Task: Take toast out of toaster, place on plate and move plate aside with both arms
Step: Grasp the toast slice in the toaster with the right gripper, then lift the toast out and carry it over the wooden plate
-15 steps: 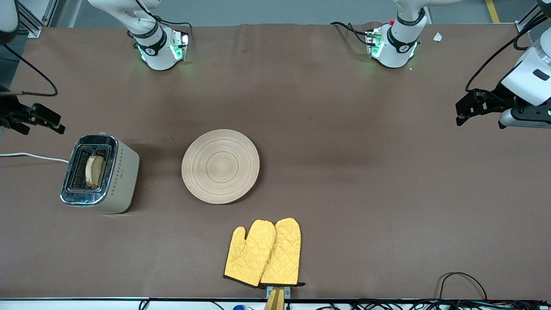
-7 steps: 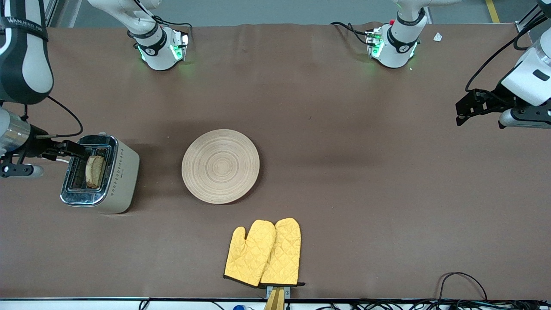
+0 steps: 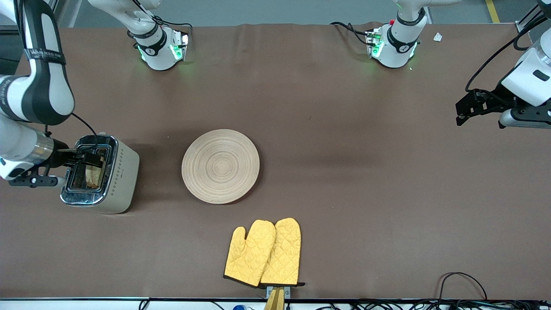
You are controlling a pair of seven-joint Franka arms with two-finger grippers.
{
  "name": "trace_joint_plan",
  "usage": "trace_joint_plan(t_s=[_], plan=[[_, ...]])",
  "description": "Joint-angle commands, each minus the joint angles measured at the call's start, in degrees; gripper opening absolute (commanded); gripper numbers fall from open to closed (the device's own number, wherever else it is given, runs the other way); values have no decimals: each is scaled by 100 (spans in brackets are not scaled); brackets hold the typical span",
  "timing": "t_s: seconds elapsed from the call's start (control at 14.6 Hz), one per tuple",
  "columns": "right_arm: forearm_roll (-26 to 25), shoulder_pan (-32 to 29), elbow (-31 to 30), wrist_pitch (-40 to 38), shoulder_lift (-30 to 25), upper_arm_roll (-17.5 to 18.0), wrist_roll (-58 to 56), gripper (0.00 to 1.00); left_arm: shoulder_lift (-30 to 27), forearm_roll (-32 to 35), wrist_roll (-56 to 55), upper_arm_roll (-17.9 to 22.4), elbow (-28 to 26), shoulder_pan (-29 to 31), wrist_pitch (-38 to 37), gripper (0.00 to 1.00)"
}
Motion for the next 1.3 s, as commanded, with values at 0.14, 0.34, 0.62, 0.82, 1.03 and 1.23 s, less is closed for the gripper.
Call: trace_joint_plan(t_s=[0.14, 0.34, 0.62, 0.82, 1.03, 1.23], plan=[[-16, -137, -139, 60, 105, 61, 73, 1, 21, 15, -4, 8, 94, 10, -103, 100], [19, -155, 211, -280, 88, 61, 99, 0, 21, 15, 13, 8, 94, 10, -103, 100], [72, -68, 1590, -1694, -113, 123, 108, 0, 21, 15, 22, 8, 94, 10, -103, 100], [98, 379, 1831, -2075, -403, 237, 501, 0, 21, 7, 22, 8, 94, 10, -103, 100], [729, 881, 1542, -1971, -360, 220, 785, 0, 21, 7, 31, 8, 85, 10, -103, 100], [1354, 1276, 779, -1104, -334, 220, 820, 0, 21, 7, 31, 8, 85, 10, -103, 100]])
